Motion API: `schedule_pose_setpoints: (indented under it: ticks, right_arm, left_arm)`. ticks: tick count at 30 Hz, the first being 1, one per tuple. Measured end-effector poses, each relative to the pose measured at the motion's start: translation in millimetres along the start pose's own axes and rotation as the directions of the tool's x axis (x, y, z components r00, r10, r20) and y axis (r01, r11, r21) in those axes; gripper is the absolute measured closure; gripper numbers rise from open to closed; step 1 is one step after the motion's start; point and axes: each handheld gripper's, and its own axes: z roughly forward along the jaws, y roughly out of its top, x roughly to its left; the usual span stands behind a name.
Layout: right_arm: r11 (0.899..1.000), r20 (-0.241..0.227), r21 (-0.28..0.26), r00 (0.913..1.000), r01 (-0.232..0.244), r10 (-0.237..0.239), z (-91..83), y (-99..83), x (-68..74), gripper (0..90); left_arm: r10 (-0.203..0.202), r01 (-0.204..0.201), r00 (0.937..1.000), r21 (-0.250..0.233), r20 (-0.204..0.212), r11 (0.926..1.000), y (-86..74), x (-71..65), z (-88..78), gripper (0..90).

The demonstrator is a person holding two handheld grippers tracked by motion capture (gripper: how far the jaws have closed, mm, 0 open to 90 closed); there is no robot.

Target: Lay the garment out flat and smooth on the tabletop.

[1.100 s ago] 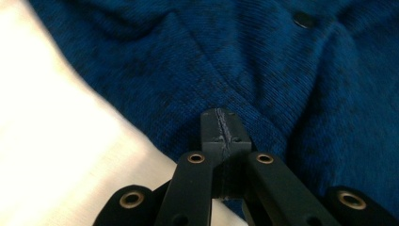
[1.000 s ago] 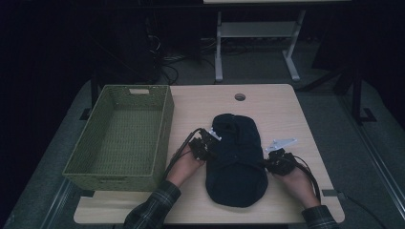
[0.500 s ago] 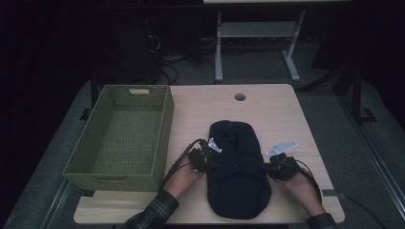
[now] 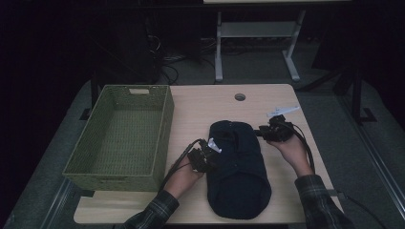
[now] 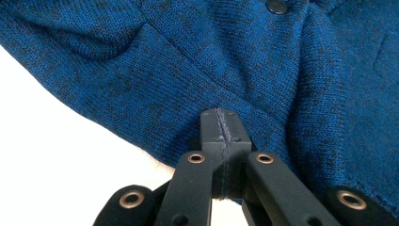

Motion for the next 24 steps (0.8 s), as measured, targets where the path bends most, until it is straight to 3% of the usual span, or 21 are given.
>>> schedule_pose_setpoints:
  ticks: [4,8,12,15,16,19,21,24]
  right_arm:
    - [1.000,0.018,-0.007,0.9998,-0.008,0.008,18.8,12.9,-13.4,66.3]
    - [1.000,0.006,-0.013,0.9998,-0.018,0.018,31.5,21.7,-21.0,65.3]
    - [0.999,-0.019,0.034,0.9995,-0.025,0.025,48.2,27.3,-25.6,64.1]
    - [0.996,-0.015,0.080,0.9991,-0.038,0.040,61.5,23.7,-27.6,65.3]
    - [0.994,-0.035,0.095,0.9978,-0.052,0.056,67.2,20.0,-28.8,65.2]
    - [0.992,-0.071,0.091,0.9932,-0.086,0.093,68.5,17.2,-31.9,72.4]
    - [0.992,-0.074,0.096,0.9936,-0.078,0.085,68.9,17.9,-29.3,82.9]
    - [0.994,-0.044,0.101,0.9984,-0.029,0.034,69.1,20.8,-25.0,86.8]
  left_arm:
    - [-0.004,0.004,1.0000,-0.002,0.006,1.0000,-0.2,0.9,-0.1,90.0]
    - [-0.002,0.002,1.0000,0.002,0.008,1.0000,-0.1,1.2,-0.3,90.0]
    - [0.001,-0.001,1.0000,0.004,0.002,1.0000,0.5,0.1,-0.2,90.0]
    - [-0.001,0.001,1.0000,0.002,0.003,1.0000,0.4,0.0,0.0,90.0]
    - [-0.002,0.002,1.0000,0.001,0.003,1.0000,0.4,0.0,0.0,90.0]
    - [-0.006,0.006,1.0000,0.001,0.007,1.0000,0.4,0.2,0.0,90.0]
    - [-0.007,0.007,0.9999,0.002,0.009,1.0000,0.5,0.8,-0.1,90.0]
    - [-0.005,0.005,0.9999,0.008,0.015,1.0000,0.5,2.4,-0.5,90.0]
